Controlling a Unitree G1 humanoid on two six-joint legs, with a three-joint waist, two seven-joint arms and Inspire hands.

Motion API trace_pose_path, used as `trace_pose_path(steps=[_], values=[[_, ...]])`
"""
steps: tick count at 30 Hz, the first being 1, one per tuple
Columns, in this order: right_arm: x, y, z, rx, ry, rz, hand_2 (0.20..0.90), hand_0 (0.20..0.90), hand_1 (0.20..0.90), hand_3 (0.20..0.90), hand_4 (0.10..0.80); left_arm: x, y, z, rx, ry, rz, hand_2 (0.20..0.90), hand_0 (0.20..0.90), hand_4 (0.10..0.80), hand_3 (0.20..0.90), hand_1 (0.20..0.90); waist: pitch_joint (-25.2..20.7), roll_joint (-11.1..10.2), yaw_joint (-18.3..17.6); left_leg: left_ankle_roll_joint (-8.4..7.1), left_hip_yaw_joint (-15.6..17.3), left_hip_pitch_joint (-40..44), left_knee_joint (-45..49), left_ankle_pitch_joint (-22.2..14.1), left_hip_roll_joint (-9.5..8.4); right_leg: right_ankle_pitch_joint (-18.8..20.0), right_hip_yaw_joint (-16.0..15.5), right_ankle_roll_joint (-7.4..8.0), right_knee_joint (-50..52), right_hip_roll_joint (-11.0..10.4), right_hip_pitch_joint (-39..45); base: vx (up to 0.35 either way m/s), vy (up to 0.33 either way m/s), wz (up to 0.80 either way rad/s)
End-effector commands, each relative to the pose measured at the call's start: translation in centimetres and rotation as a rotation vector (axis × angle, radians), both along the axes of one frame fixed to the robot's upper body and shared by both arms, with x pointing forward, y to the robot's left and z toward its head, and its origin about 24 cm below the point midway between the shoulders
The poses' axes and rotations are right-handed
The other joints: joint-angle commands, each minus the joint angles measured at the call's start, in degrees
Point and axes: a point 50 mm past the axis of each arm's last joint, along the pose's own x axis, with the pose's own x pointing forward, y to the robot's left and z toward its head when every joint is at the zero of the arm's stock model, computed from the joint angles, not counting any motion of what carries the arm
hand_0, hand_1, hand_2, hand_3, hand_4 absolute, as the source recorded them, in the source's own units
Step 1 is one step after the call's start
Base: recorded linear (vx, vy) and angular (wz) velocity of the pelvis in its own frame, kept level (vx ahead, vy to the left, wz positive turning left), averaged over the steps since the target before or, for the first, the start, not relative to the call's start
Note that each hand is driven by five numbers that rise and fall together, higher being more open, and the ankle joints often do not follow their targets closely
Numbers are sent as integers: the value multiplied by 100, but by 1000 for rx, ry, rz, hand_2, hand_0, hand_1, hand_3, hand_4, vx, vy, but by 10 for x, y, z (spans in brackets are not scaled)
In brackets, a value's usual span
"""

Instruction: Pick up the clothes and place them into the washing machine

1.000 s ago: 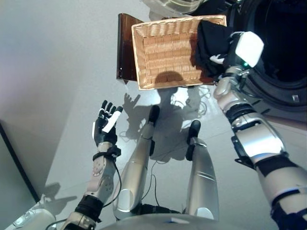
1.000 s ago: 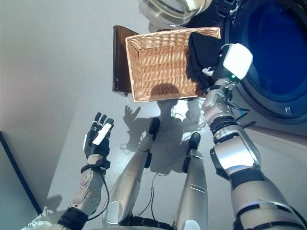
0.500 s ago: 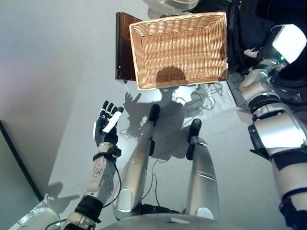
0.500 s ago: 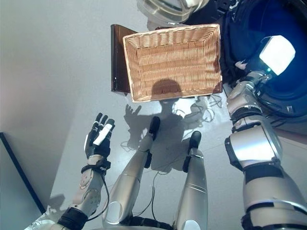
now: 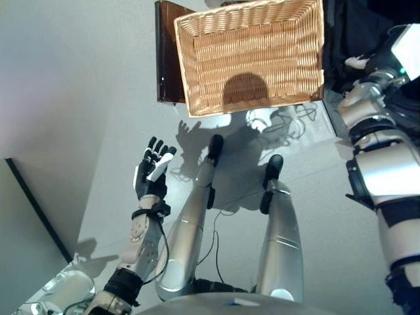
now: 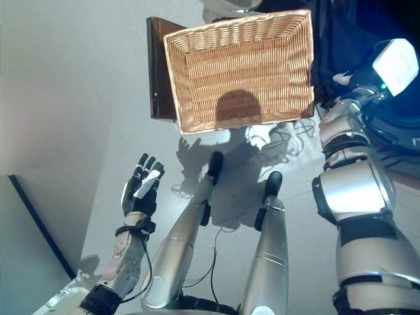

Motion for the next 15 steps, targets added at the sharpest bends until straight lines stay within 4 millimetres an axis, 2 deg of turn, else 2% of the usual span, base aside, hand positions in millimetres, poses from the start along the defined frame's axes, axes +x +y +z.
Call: trace_pose_path(steps=[1,10,15], values=[[-38,-40,87,-101,-266,-122,200,200,200,200,300,-5,7,20,2,-116,12,900,900,800,900,900,-125,536,32,-200,398,-389,360,-254,-207,122,-159,-87,-388,34,66,10,-30,11],[-79,-77,124,-105,-339,-239,200,200,200,200,300,-7,6,25,11,-140,-8,900,900,800,900,900,-125,669,62,-212,505,-621,525,-320,-238,-37,-9,-119,37,6,-338,12,-16,5],[-96,-87,141,-114,-380,-272,200,200,200,200,300,-8,5,29,6,-161,-20,900,900,800,900,900,-125,724,60,-206,529,-726,544,-324,-229,-112,50,-129,167,-4,-503,19,-26,-4]])
